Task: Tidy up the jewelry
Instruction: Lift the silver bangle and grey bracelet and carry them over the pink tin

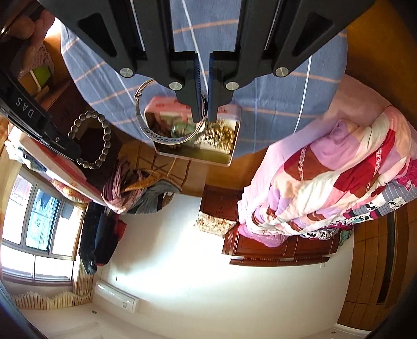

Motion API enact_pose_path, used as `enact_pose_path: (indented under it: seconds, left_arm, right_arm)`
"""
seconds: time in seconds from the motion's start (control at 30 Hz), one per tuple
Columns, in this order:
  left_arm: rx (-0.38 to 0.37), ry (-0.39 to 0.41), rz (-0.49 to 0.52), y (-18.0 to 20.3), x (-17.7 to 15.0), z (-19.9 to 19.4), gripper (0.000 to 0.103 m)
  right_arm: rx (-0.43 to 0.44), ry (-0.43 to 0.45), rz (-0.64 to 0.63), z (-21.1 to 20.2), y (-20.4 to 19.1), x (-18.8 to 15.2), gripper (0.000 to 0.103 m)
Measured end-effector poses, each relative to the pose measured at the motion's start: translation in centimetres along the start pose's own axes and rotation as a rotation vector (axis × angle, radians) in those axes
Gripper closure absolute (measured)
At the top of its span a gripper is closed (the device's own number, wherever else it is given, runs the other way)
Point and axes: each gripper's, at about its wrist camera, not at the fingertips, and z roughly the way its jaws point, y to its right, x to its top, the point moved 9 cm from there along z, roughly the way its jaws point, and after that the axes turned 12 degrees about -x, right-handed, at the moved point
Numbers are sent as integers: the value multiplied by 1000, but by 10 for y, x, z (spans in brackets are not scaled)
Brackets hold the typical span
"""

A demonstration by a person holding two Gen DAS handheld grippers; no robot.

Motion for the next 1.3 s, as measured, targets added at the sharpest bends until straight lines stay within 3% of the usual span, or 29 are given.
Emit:
enact_pose_path:
  seconds: [0.2, 0.47, 1.3]
  left_arm:
    - [-15, 58, -17, -6, 30, 14, 100]
    - [-28, 81, -31, -15, 48, 56, 100]
    - [27, -77, -87, -38, 16, 183, 100]
  right_arm:
    - [2, 35, 6, 20, -11, 17, 91]
    - [-10, 8, 7, 66, -18, 19, 91]
    - [-80, -214, 69, 195, -1, -27, 91]
